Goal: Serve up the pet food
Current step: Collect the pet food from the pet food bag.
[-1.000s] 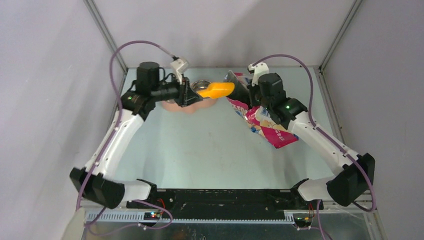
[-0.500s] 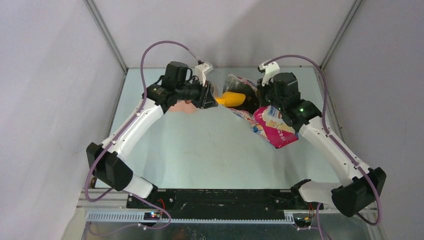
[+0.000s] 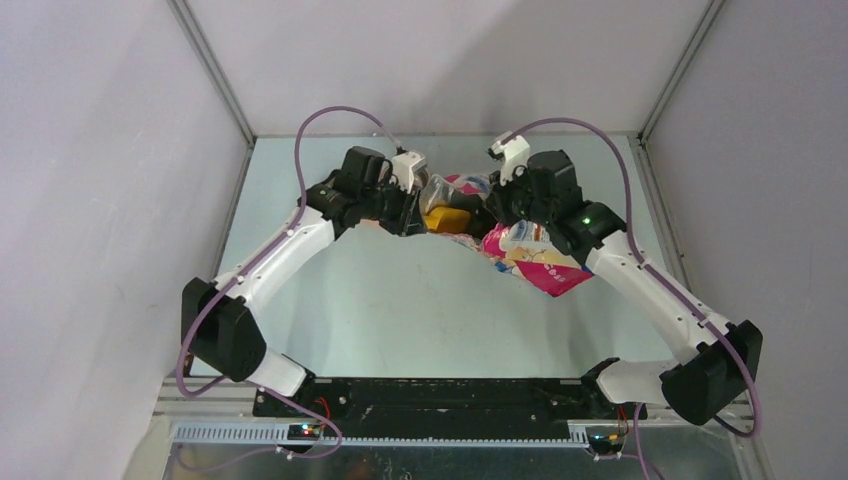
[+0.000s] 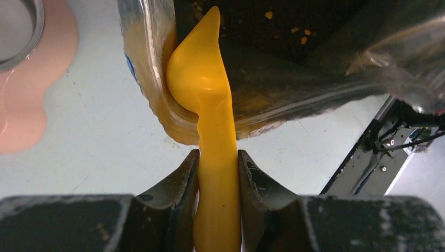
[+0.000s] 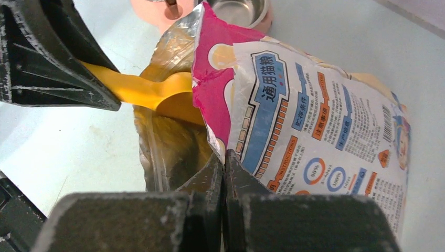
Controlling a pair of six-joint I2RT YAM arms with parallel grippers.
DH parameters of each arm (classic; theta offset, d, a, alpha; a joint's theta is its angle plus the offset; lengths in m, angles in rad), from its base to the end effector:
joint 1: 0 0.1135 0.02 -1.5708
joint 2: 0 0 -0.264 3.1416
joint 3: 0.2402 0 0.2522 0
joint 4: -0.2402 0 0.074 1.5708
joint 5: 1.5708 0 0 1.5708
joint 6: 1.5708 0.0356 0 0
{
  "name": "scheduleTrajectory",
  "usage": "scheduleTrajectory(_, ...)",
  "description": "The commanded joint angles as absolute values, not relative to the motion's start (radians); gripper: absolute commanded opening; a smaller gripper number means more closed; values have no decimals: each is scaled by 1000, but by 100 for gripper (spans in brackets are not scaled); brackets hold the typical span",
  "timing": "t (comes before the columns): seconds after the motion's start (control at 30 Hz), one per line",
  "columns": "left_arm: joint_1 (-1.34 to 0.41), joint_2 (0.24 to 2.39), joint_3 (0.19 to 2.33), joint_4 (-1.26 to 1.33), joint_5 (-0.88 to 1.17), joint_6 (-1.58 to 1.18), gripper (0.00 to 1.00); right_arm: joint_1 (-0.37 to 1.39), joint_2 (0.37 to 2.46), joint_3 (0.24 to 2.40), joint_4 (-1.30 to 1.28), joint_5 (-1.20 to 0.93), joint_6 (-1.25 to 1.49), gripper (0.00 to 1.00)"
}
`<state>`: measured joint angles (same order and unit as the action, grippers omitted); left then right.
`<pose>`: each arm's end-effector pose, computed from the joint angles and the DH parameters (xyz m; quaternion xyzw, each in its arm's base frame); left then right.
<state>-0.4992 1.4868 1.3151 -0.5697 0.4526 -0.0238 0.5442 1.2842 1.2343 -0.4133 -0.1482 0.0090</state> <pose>0.2802 -0.1705 0.3222 0.2979 0.8455 -0.2999 0.3262 0.2460 0.1550 0.3656 -0.2618 0.8077 0.2038 0.4873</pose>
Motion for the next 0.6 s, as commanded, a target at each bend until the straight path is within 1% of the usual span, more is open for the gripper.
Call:
scheduleTrajectory(0.0, -497, 1459, 1305, -526, 376, -105, 0, 621, 1287, 1227, -223, -98, 69, 0)
scheduleTrajectory(0.2, -495, 1523, 1352, -529, 320, -194, 0, 683, 1319, 1200, -193, -6, 120, 0)
scheduleTrajectory(0.33, -488, 1598, 1357, -512, 357, -233, 0, 701, 1319, 1182, -177, 23, 139, 0)
scheduleTrajectory(0.57, -482, 1747, 1398, -505, 481, -284, 0, 708, 1333, 1177, -175, 12, 142, 0)
